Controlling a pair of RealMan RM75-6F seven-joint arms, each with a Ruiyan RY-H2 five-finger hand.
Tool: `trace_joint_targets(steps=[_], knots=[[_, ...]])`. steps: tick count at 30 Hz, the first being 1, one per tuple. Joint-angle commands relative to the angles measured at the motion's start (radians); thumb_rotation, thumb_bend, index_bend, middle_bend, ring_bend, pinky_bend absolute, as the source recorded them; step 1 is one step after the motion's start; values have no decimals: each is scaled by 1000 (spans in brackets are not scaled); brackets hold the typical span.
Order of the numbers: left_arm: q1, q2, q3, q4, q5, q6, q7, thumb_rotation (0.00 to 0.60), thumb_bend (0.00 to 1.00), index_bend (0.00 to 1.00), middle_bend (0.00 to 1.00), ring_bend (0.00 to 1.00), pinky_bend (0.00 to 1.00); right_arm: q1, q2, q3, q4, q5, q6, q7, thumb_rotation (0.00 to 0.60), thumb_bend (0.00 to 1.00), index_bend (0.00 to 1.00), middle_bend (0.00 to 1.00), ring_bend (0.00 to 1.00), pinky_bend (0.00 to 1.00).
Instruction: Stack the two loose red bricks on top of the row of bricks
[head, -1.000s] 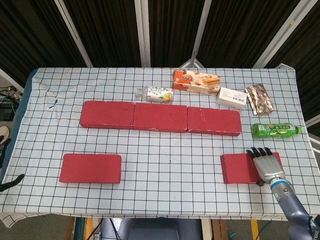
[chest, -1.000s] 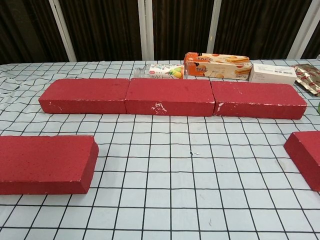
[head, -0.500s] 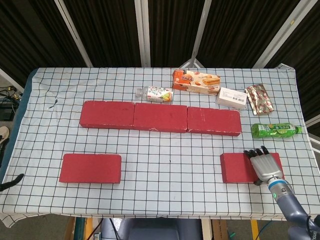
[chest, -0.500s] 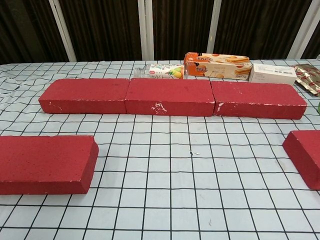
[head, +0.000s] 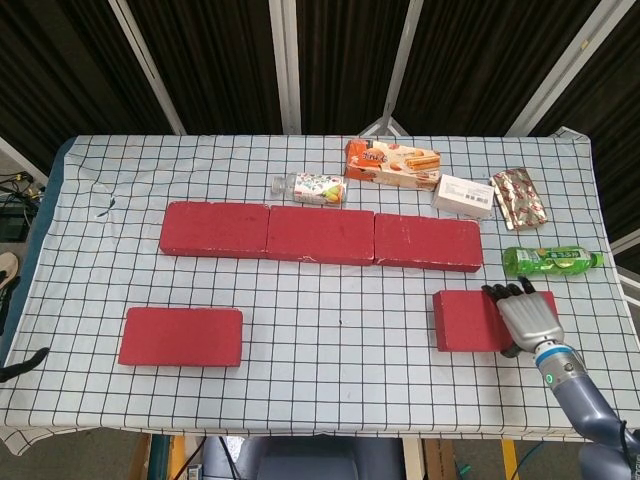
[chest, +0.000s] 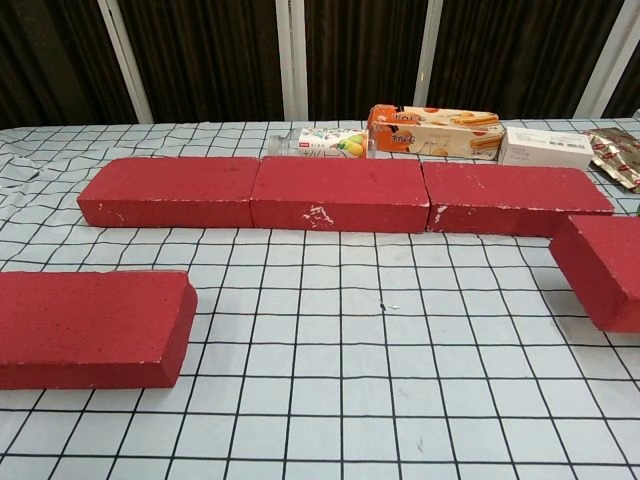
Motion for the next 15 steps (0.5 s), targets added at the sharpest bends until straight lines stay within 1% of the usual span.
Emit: trace_joint_targets(steps=[1, 4, 7, 10, 11, 12, 15], knots=[[-5, -8, -4, 9, -2, -3, 6, 600, 179, 54, 0, 0, 132, 90, 63, 48, -84, 127, -22, -81, 600, 174, 352, 290, 190, 0], [-9, -20, -10, 21, -4, 0, 16, 600, 179, 55, 0, 0, 132, 188, 87, 69, -129, 272, -41, -170, 600, 173, 352, 290, 190, 0], [-10, -27, -14, 29, -9, 2, 18, 600, 179, 55, 0, 0, 132, 283, 71, 74, -146, 397, -9, -280, 600, 173, 352, 290, 190, 0], [-11, -32, -21, 34, -22, 2, 22, 600, 179, 55, 0, 0, 132, 411, 22, 84, -145, 572, 29, -401, 600, 173, 352, 290, 190, 0], [-11, -34, -25, 36, -30, 2, 25, 600, 179, 55, 0, 0, 132, 465, -3, 90, -135, 654, 40, -443, 600, 173, 352, 291, 190, 0], [-12, -36, -28, 36, -36, 1, 28, 600, 179, 55, 0, 0, 132, 493, -16, 93, -127, 695, 43, -463, 600, 173, 352, 291, 189, 0], [-17, -41, -39, 38, -65, -11, 42, 600, 179, 55, 0, 0, 132, 632, -95, 103, -54, 898, 57, -567, 600, 174, 352, 291, 190, 0]])
